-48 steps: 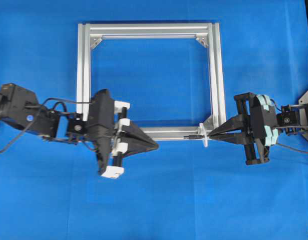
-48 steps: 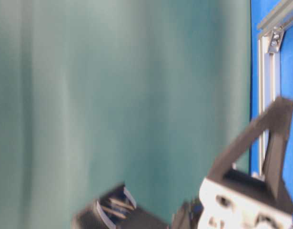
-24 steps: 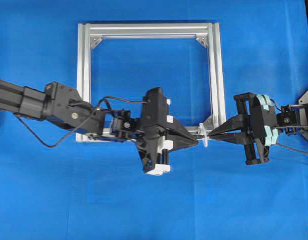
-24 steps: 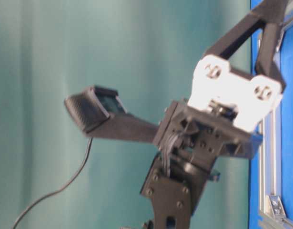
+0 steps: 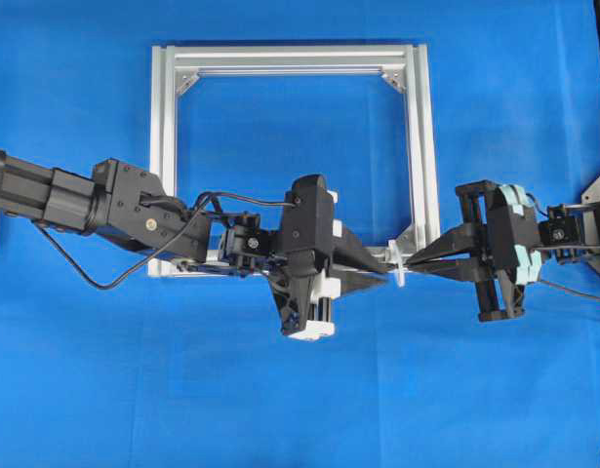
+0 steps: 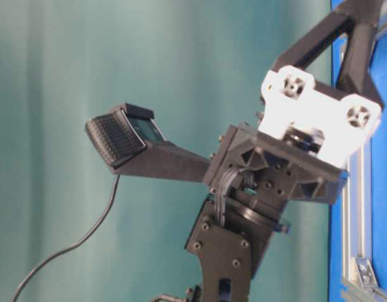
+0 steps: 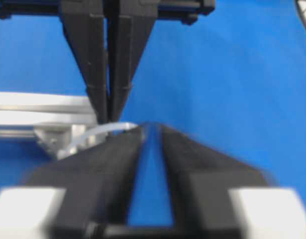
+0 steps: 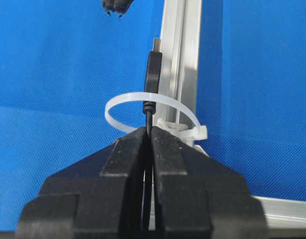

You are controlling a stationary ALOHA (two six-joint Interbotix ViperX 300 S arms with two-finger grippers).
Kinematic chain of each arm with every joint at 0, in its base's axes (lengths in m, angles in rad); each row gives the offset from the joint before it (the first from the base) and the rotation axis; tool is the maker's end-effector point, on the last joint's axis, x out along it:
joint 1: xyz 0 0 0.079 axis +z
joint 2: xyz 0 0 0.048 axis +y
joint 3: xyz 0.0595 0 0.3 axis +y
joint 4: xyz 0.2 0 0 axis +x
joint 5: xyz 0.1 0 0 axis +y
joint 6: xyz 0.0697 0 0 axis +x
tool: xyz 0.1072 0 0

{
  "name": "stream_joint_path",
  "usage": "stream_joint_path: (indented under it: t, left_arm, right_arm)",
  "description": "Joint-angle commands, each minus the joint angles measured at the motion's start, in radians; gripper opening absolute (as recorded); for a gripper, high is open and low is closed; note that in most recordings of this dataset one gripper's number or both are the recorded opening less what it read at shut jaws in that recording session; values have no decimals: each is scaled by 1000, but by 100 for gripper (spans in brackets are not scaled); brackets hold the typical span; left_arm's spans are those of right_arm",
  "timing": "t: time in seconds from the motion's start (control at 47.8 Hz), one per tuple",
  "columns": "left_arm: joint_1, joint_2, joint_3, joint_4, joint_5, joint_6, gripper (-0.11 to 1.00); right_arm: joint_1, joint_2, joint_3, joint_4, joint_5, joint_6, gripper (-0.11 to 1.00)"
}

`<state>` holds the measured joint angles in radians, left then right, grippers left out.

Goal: Insert the wire through the string loop located on the right side.
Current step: 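Close the left gripper on the USB plug beyond the loop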

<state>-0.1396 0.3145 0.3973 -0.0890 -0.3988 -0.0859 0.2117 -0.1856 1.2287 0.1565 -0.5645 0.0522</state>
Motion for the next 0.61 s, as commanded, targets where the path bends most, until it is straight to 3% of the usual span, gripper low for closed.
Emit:
stream_joint_path:
  t: [0.0,0.126,0.209,0.586]
  left_arm:
    - [5,-17,-25,0,-5,2,30]
    - [5,-17,-28,2,-5,2,69]
    - [6,-15,-31,2,-5,2,88]
    - [6,75,-34,0,-8,-2,84]
  right_arm:
    - [-2,-6,-18,0,-5,0,-4]
    - [-2,-6,-17,2,-5,0,-4]
    - [-2,-6,-18,2,-5,0,-4]
    - [-2,-6,-17,2,-5,0,-4]
